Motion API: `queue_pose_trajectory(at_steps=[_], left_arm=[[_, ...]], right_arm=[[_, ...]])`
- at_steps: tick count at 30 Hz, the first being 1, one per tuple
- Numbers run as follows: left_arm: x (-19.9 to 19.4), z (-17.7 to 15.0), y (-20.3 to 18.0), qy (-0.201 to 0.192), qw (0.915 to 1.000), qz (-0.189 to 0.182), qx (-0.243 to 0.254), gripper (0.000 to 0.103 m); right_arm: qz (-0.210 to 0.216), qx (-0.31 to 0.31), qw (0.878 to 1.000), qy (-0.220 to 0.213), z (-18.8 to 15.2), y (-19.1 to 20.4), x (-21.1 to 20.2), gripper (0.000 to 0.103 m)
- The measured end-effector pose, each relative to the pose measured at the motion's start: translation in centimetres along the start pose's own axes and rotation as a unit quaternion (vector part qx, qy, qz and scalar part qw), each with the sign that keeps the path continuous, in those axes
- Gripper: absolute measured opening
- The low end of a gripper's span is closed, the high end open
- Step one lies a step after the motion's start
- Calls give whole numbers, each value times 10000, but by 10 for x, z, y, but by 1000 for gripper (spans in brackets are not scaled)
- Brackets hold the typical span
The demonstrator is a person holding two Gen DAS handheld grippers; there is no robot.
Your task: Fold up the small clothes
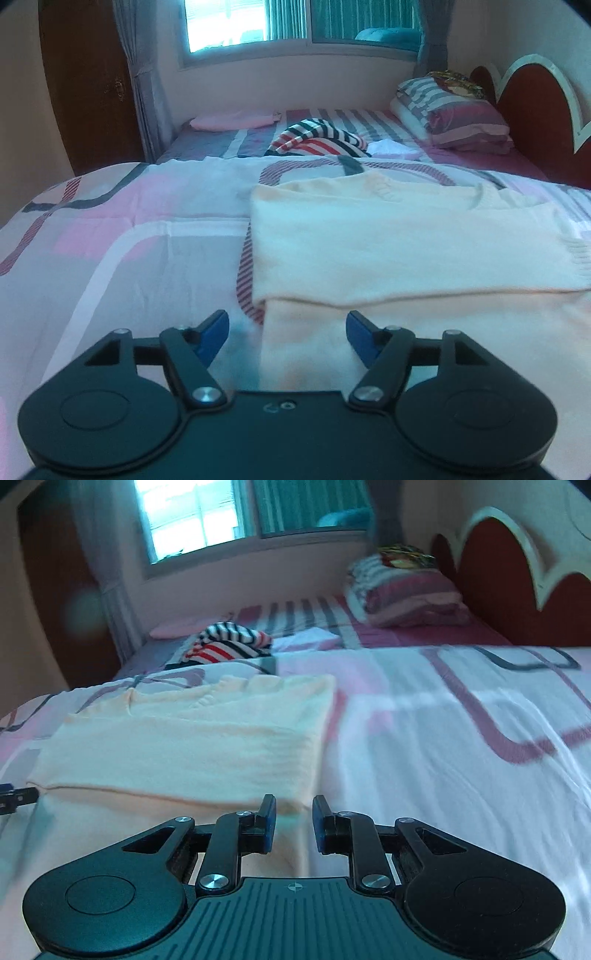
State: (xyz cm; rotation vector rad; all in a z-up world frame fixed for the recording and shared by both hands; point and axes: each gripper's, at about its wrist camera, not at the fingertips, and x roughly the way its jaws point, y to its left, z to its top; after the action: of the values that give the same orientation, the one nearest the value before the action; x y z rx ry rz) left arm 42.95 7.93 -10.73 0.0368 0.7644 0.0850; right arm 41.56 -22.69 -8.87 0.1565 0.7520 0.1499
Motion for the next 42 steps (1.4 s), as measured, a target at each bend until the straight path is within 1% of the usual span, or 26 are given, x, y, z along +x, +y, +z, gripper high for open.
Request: queue_pose_trajectory(at_steps=[3, 4, 6, 7, 9, 10, 11, 12, 13, 15, 17, 19, 23, 25, 26, 27, 28, 29, 31, 33, 35, 37, 38, 39, 40, 42], left_arm=[[-19, -12, -3, 15, 9999, -20, 118, 74], [-26, -18, -4, 54, 9998, -5, 185, 75], [-37, -27, -3, 116, 9995, 92, 285, 76], [-45, -32, 0, 107, 9995, 138, 273, 76], [-57, -40, 7, 122, 9998, 99, 158, 76], [-64, -45, 10, 139, 9998, 79, 128, 76], [-72, -51, 12, 147, 9998, 60, 150, 76], [-79, -56, 13, 149, 9997, 60, 186, 76], [-87, -61, 14, 145, 9996, 59, 229, 76], [-101, -72, 17, 162, 9995, 83, 268, 72], [-114, -83, 22, 221, 9993, 126, 265, 70], [-128, -93, 25, 254, 9992, 115, 278, 69], [-153, -117, 33, 338, 9991, -114, 214, 66], [-159, -132, 40, 474, 9982, -358, 39, 61], [-162, -142, 45, 583, 9969, -510, -103, 57], [-162, -149, 47, 670, 9957, -598, -213, 54], [-163, -158, 51, 760, 9937, -741, -354, 54], [-166, -164, 53, 747, 9925, -848, -465, 54], [-173, -173, 59, 687, 9897, -1060, -666, 54], [-178, -179, 64, 690, 9858, -1290, -827, 53], [-182, -185, 72, 738, 9789, -1597, -1039, 53], [-183, -191, 80, 783, 9695, -1929, -1295, 52], [-182, -194, 84, 806, 9628, -2115, -1476, 51], [-180, -197, 87, 825, 9556, -2288, -1663, 50], [-176, -199, 88, 860, 9491, -2426, -1815, 49], [-167, -198, 87, 862, 9448, -2512, -1916, 42]], right_arm=[[188, 339, 9992, 110, -12, -13, -25, 20], [211, 402, 9989, 131, -17, -13, -41, 20], [218, 511, 9983, 191, -29, -14, -61, 20], [241, 591, 9977, 236, -37, -14, -73, 20], [333, 704, 9966, 273, -50, -13, -92, 21], [344, 743, 9962, 285, -56, -12, -98, 29], [355, 796, 9958, 292, -62, -10, -107, 51], [408, 841, 9952, 282, -69, -8, -116, 62], [473, 850, 9949, 262, -74, -6, -122, 68], [642, 793, 9945, 243, -85, 0, -140, 68], [657, 731, 9948, 272, -96, 6, -153, 67], [733, 739, 9941, 298, -105, 10, -166, 67], [773, 679, 9940, 369, -124, 14, -191, 67], [789, 666, 9937, 442, -134, 12, -198, 67], [802, 698, 9932, 472, -140, 10, -202, 65], [835, 762, 9923, 501, -146, 7, -206, 59], [892, 846, 9909, 540, -152, 3, -207, 47], [940, 981, 9889, 596, -157, -1, -208, 45], [1076, 1331, 9830, 671, -168, -12, -211, 45], [1195, 1595, 9773, 715, -177, -20, -213, 45], [1303, 1780, 9721, 793, -183, -26, -214, 45], [1392, 1898, 9680, 865, -190, -29, -215, 45], [1476, 1965, 9654, 872, -194, -29, -216, 45], [1607, 2059, 9612, 884, -197, -28, -217, 45], [1800, 2185, 9545, 933, -201, -26, -217, 45], [2113, 2351, 9438, 964, -203, -22, -214, 45]])
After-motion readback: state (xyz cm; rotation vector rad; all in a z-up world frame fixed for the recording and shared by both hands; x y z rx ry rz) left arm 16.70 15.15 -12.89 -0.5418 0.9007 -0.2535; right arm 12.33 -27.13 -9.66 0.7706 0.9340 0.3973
